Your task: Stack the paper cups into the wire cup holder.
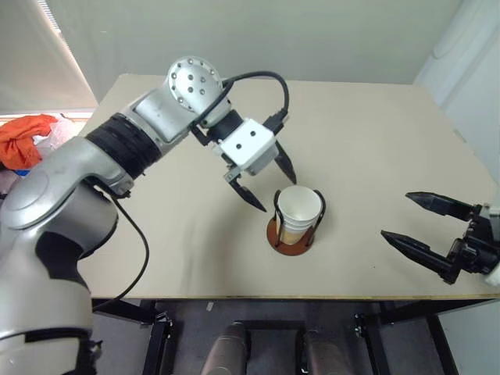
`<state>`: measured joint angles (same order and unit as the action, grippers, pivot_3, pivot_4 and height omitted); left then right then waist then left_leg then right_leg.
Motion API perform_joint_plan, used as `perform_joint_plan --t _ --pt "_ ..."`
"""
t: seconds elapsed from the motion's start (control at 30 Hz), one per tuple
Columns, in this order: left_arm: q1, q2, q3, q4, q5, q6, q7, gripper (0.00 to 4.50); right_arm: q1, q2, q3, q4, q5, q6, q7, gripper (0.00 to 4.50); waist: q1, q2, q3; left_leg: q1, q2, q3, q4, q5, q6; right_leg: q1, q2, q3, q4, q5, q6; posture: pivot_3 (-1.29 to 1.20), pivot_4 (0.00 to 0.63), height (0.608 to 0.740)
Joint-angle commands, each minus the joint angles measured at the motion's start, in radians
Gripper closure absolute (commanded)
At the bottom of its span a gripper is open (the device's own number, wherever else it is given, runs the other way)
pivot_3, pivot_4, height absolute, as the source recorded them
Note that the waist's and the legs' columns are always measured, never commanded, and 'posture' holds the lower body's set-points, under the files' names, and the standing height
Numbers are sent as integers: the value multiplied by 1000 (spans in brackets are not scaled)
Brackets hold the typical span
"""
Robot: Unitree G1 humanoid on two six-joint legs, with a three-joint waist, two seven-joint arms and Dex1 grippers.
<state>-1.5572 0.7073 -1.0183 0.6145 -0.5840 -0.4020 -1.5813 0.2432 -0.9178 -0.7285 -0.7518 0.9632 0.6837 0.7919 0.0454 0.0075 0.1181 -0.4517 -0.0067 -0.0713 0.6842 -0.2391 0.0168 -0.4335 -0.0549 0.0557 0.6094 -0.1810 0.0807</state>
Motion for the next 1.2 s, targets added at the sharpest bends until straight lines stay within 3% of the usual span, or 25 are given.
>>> perform_joint_plan --t 0.03,0.2,0.27,0.47,0.57,0.67,0.87,1.2 --pt "11 -21 196 136 112 15 3 23 -83 -54 42 63 -13 -28 45 0 -2 0 0 0 0 0 0 0 0 0 0 0 0 0 0 0 150 740" --pt "145 135 327 4 89 185 -33 23 -263 -113 206 230 -82 -79 147 0 -30 4 -1 2 1 1 -3 2 -3 -2 1 1 1 2 3 0 150 740" --pt "224 224 404 -82 46 301 -33 23 -351 -110 280 291 -95 -95 188 0 -33 4 -1 1 2 1 -3 9 -12 -4 3 1 2 3 4 0 150 740" --pt "577 449 701 -336 -127 623 0 23 -523 -87 424 472 -89 -97 383 0 -33 5 -1 -2 4 0 -5 14 -14 -10 7 1 6 1 0 0 150 740" --pt "726 502 850 -413 -176 718 45 23 -578 -106 452 559 -119 -104 455 0 -29 5 -1 -1 4 -1 -6 14 -14 -11 6 1 10 -5 -10 0 150 740" --pt "966 584 1028 -489 -169 759 95 23 -638 -146 504 682 -221 -150 514 0 -27 5 -1 0 4 -2 -5 14 -15 -12 4 1 15 -8 -16 0 150 740" --pt "1231 595 1308 -587 -181 848 150 23 -765 -148 591 832 -330 -202 600 0 -41 4 -1 11 3 -1 -15 8 -11 -10 3 0 20 -11 -25 0 150 740" --pt "1235 570 1331 -633 -159 918 139 23 -887 -78 660 943 -414 -254 673 0 -46 4 -1 17 4 -2 -22 21 -18 -14 4 2 33 -6 -42 0 150 740"
